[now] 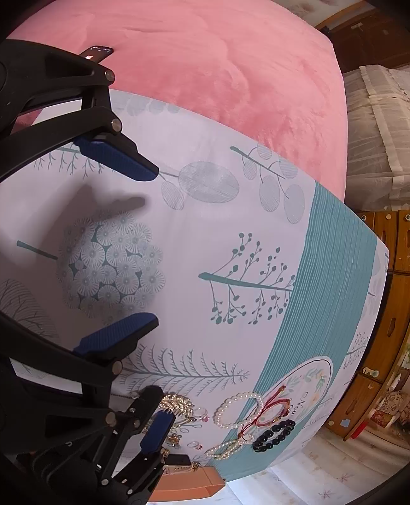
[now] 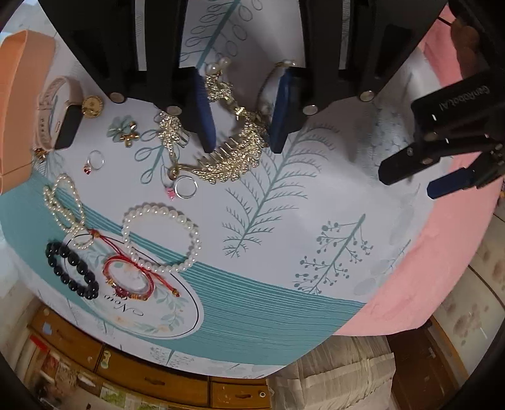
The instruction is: Organize jewelry
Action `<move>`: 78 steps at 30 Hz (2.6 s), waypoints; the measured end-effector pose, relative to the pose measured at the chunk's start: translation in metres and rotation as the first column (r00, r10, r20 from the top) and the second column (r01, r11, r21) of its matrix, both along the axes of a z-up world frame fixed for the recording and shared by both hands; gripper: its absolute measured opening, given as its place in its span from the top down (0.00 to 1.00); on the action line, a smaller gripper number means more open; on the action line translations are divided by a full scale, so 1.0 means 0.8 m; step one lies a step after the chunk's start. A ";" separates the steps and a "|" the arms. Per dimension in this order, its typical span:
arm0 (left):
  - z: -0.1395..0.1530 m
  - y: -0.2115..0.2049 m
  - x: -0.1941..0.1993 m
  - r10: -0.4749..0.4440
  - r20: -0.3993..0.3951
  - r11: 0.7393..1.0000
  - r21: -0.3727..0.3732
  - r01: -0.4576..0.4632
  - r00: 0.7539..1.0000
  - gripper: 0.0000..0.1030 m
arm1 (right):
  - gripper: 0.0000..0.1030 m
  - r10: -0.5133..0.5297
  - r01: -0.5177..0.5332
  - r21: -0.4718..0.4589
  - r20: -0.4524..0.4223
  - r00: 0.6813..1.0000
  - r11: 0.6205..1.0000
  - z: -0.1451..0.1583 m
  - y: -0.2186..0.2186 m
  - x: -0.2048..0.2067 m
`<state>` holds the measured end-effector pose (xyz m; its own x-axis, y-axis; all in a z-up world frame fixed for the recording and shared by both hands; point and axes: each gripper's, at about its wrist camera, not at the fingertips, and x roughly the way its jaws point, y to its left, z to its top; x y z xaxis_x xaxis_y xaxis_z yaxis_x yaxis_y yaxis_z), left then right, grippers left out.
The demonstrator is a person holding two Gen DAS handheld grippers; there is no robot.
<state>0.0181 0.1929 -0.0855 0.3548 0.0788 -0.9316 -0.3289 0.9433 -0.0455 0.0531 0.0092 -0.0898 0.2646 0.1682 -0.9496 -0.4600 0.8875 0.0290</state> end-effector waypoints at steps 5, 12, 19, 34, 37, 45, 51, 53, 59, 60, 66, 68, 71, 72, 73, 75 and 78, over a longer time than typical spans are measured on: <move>0.001 -0.002 -0.001 -0.006 -0.003 1.000 0.003 0.006 1.000 0.18 | 0.67 0.024 -0.023 0.060 -0.012 1.000 0.998 0.007 -0.009 -0.003; 0.016 -0.018 0.001 -0.042 0.003 0.999 0.029 0.042 0.999 0.18 | 0.67 0.022 -0.028 0.155 0.040 0.999 0.987 0.060 -0.042 -0.027; 0.034 -0.063 0.018 -0.131 0.012 0.989 0.066 0.130 0.991 0.18 | 0.99 -0.066 0.038 0.257 0.103 0.992 0.966 0.129 -0.118 -0.040; 0.045 -0.133 0.039 -0.226 -0.004 0.969 0.101 0.225 0.974 0.18 | 0.89 -0.120 0.096 0.276 0.071 0.990 0.956 0.115 -0.179 -0.005; 0.041 -0.131 0.039 -0.222 -0.011 0.970 0.098 0.222 0.975 0.18 | 0.71 -0.127 0.102 0.231 0.096 0.987 0.968 0.099 -0.178 0.014; 0.029 -0.124 0.044 -0.221 -0.022 0.972 0.080 0.222 0.975 0.18 | 0.67 -0.091 0.083 0.146 0.050 0.995 0.986 0.049 -0.163 0.079; 0.021 -0.117 0.047 -0.217 -0.027 0.974 0.065 0.219 0.976 0.18 | 0.67 -0.040 0.040 0.083 -0.008 0.999 0.996 0.017 -0.142 0.113; 0.018 -0.114 0.049 -0.213 -0.030 0.975 0.060 0.215 0.977 0.18 | 0.66 -0.005 0.006 0.071 -0.020 1.000 0.997 0.011 -0.133 0.120; 0.013 -0.109 0.051 -0.206 -0.031 0.977 0.047 0.207 0.978 0.18 | 0.66 0.069 -0.069 0.002 -0.013 0.998 0.998 -0.003 -0.108 0.138; 0.013 -0.109 0.051 -0.206 -0.030 0.977 0.046 0.207 0.978 0.18 | 0.66 0.076 -0.076 -0.002 -0.015 0.997 0.997 -0.003 -0.104 0.141; 0.012 -0.108 0.052 -0.207 -0.030 0.977 0.041 0.208 0.978 0.18 | 0.66 0.119 -0.119 -0.022 -0.001 0.993 0.993 -0.005 -0.090 0.145; 0.012 -0.108 0.051 -0.207 -0.029 0.977 0.039 0.209 0.978 0.18 | 0.69 0.133 -0.133 -0.040 0.009 0.991 0.990 -0.005 -0.088 0.143; 0.012 -0.108 0.051 -0.208 -0.029 0.977 0.037 0.209 0.978 0.18 | 0.74 0.152 -0.150 -0.052 0.025 0.988 0.987 -0.006 -0.087 0.138; 0.012 -0.107 0.051 -0.208 -0.029 0.977 0.036 0.208 0.978 0.18 | 0.74 0.149 -0.148 -0.045 0.024 0.989 0.988 -0.006 -0.088 0.137; 0.012 -0.107 0.050 -0.207 -0.028 0.977 0.036 0.208 0.978 0.18 | 0.74 0.145 -0.144 -0.039 0.022 0.989 0.989 -0.005 -0.089 0.137; 0.012 -0.107 0.050 -0.208 -0.026 0.977 0.037 0.208 0.978 0.18 | 0.74 0.138 -0.137 -0.030 0.026 0.990 0.990 -0.003 -0.095 0.134; 0.013 -0.107 0.049 -0.208 -0.024 0.977 0.036 0.209 0.978 0.18 | 0.74 0.127 -0.126 -0.016 0.036 0.991 0.992 0.003 -0.101 0.128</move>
